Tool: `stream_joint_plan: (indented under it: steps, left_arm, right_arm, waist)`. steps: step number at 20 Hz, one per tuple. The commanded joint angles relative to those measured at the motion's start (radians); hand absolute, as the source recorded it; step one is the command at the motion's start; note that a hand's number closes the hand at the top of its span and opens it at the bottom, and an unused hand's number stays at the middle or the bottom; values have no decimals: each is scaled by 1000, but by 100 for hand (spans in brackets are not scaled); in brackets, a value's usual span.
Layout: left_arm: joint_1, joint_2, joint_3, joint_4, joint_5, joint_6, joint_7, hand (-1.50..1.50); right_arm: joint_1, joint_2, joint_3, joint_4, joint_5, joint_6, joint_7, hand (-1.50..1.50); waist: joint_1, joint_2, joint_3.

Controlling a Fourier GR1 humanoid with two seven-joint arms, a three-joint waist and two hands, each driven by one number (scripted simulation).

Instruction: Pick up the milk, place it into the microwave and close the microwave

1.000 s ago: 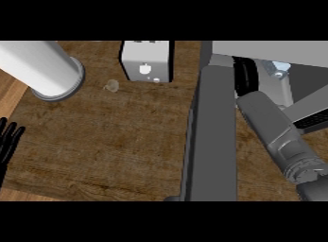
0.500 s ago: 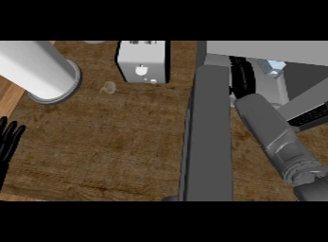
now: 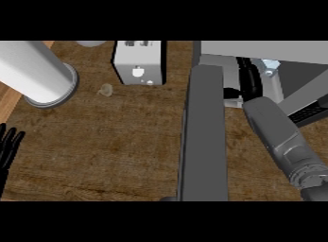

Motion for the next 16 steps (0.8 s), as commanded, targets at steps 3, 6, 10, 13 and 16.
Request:
stream_joint_plan:
  steps: [3, 6, 10, 13, 16]
  left_arm:
    - [48, -23, -16, -20, -9, -11, -15, -150]
    - [64, -15, -16, -17, -22, -26, -31, -150]
    - [115, -29, -34, -79, -23, -35, -15, -150]
    - [111, -50, -83, -114, -40, -34, 24, -150]
    - [109, -75, -143, -75, -44, -84, -4, -150]
  right_arm:
    - [74, 7, -45, -19, -46, 158, -102, -150]
    - [56, 14, -49, -22, -51, 228, -99, -150]
    - [124, 14, -75, -26, -79, 328, -159, -150]
    - [159, 56, -85, -40, -92, 345, -189, -150]
    - [195, 66, -85, -42, -98, 449, -209, -150]
  waist:
    - [-16, -6, 1]
    - [-31, -15, -1]
    - [-44, -22, -1]
    - [-67, -31, -2]
    - [-82, -35, -3]
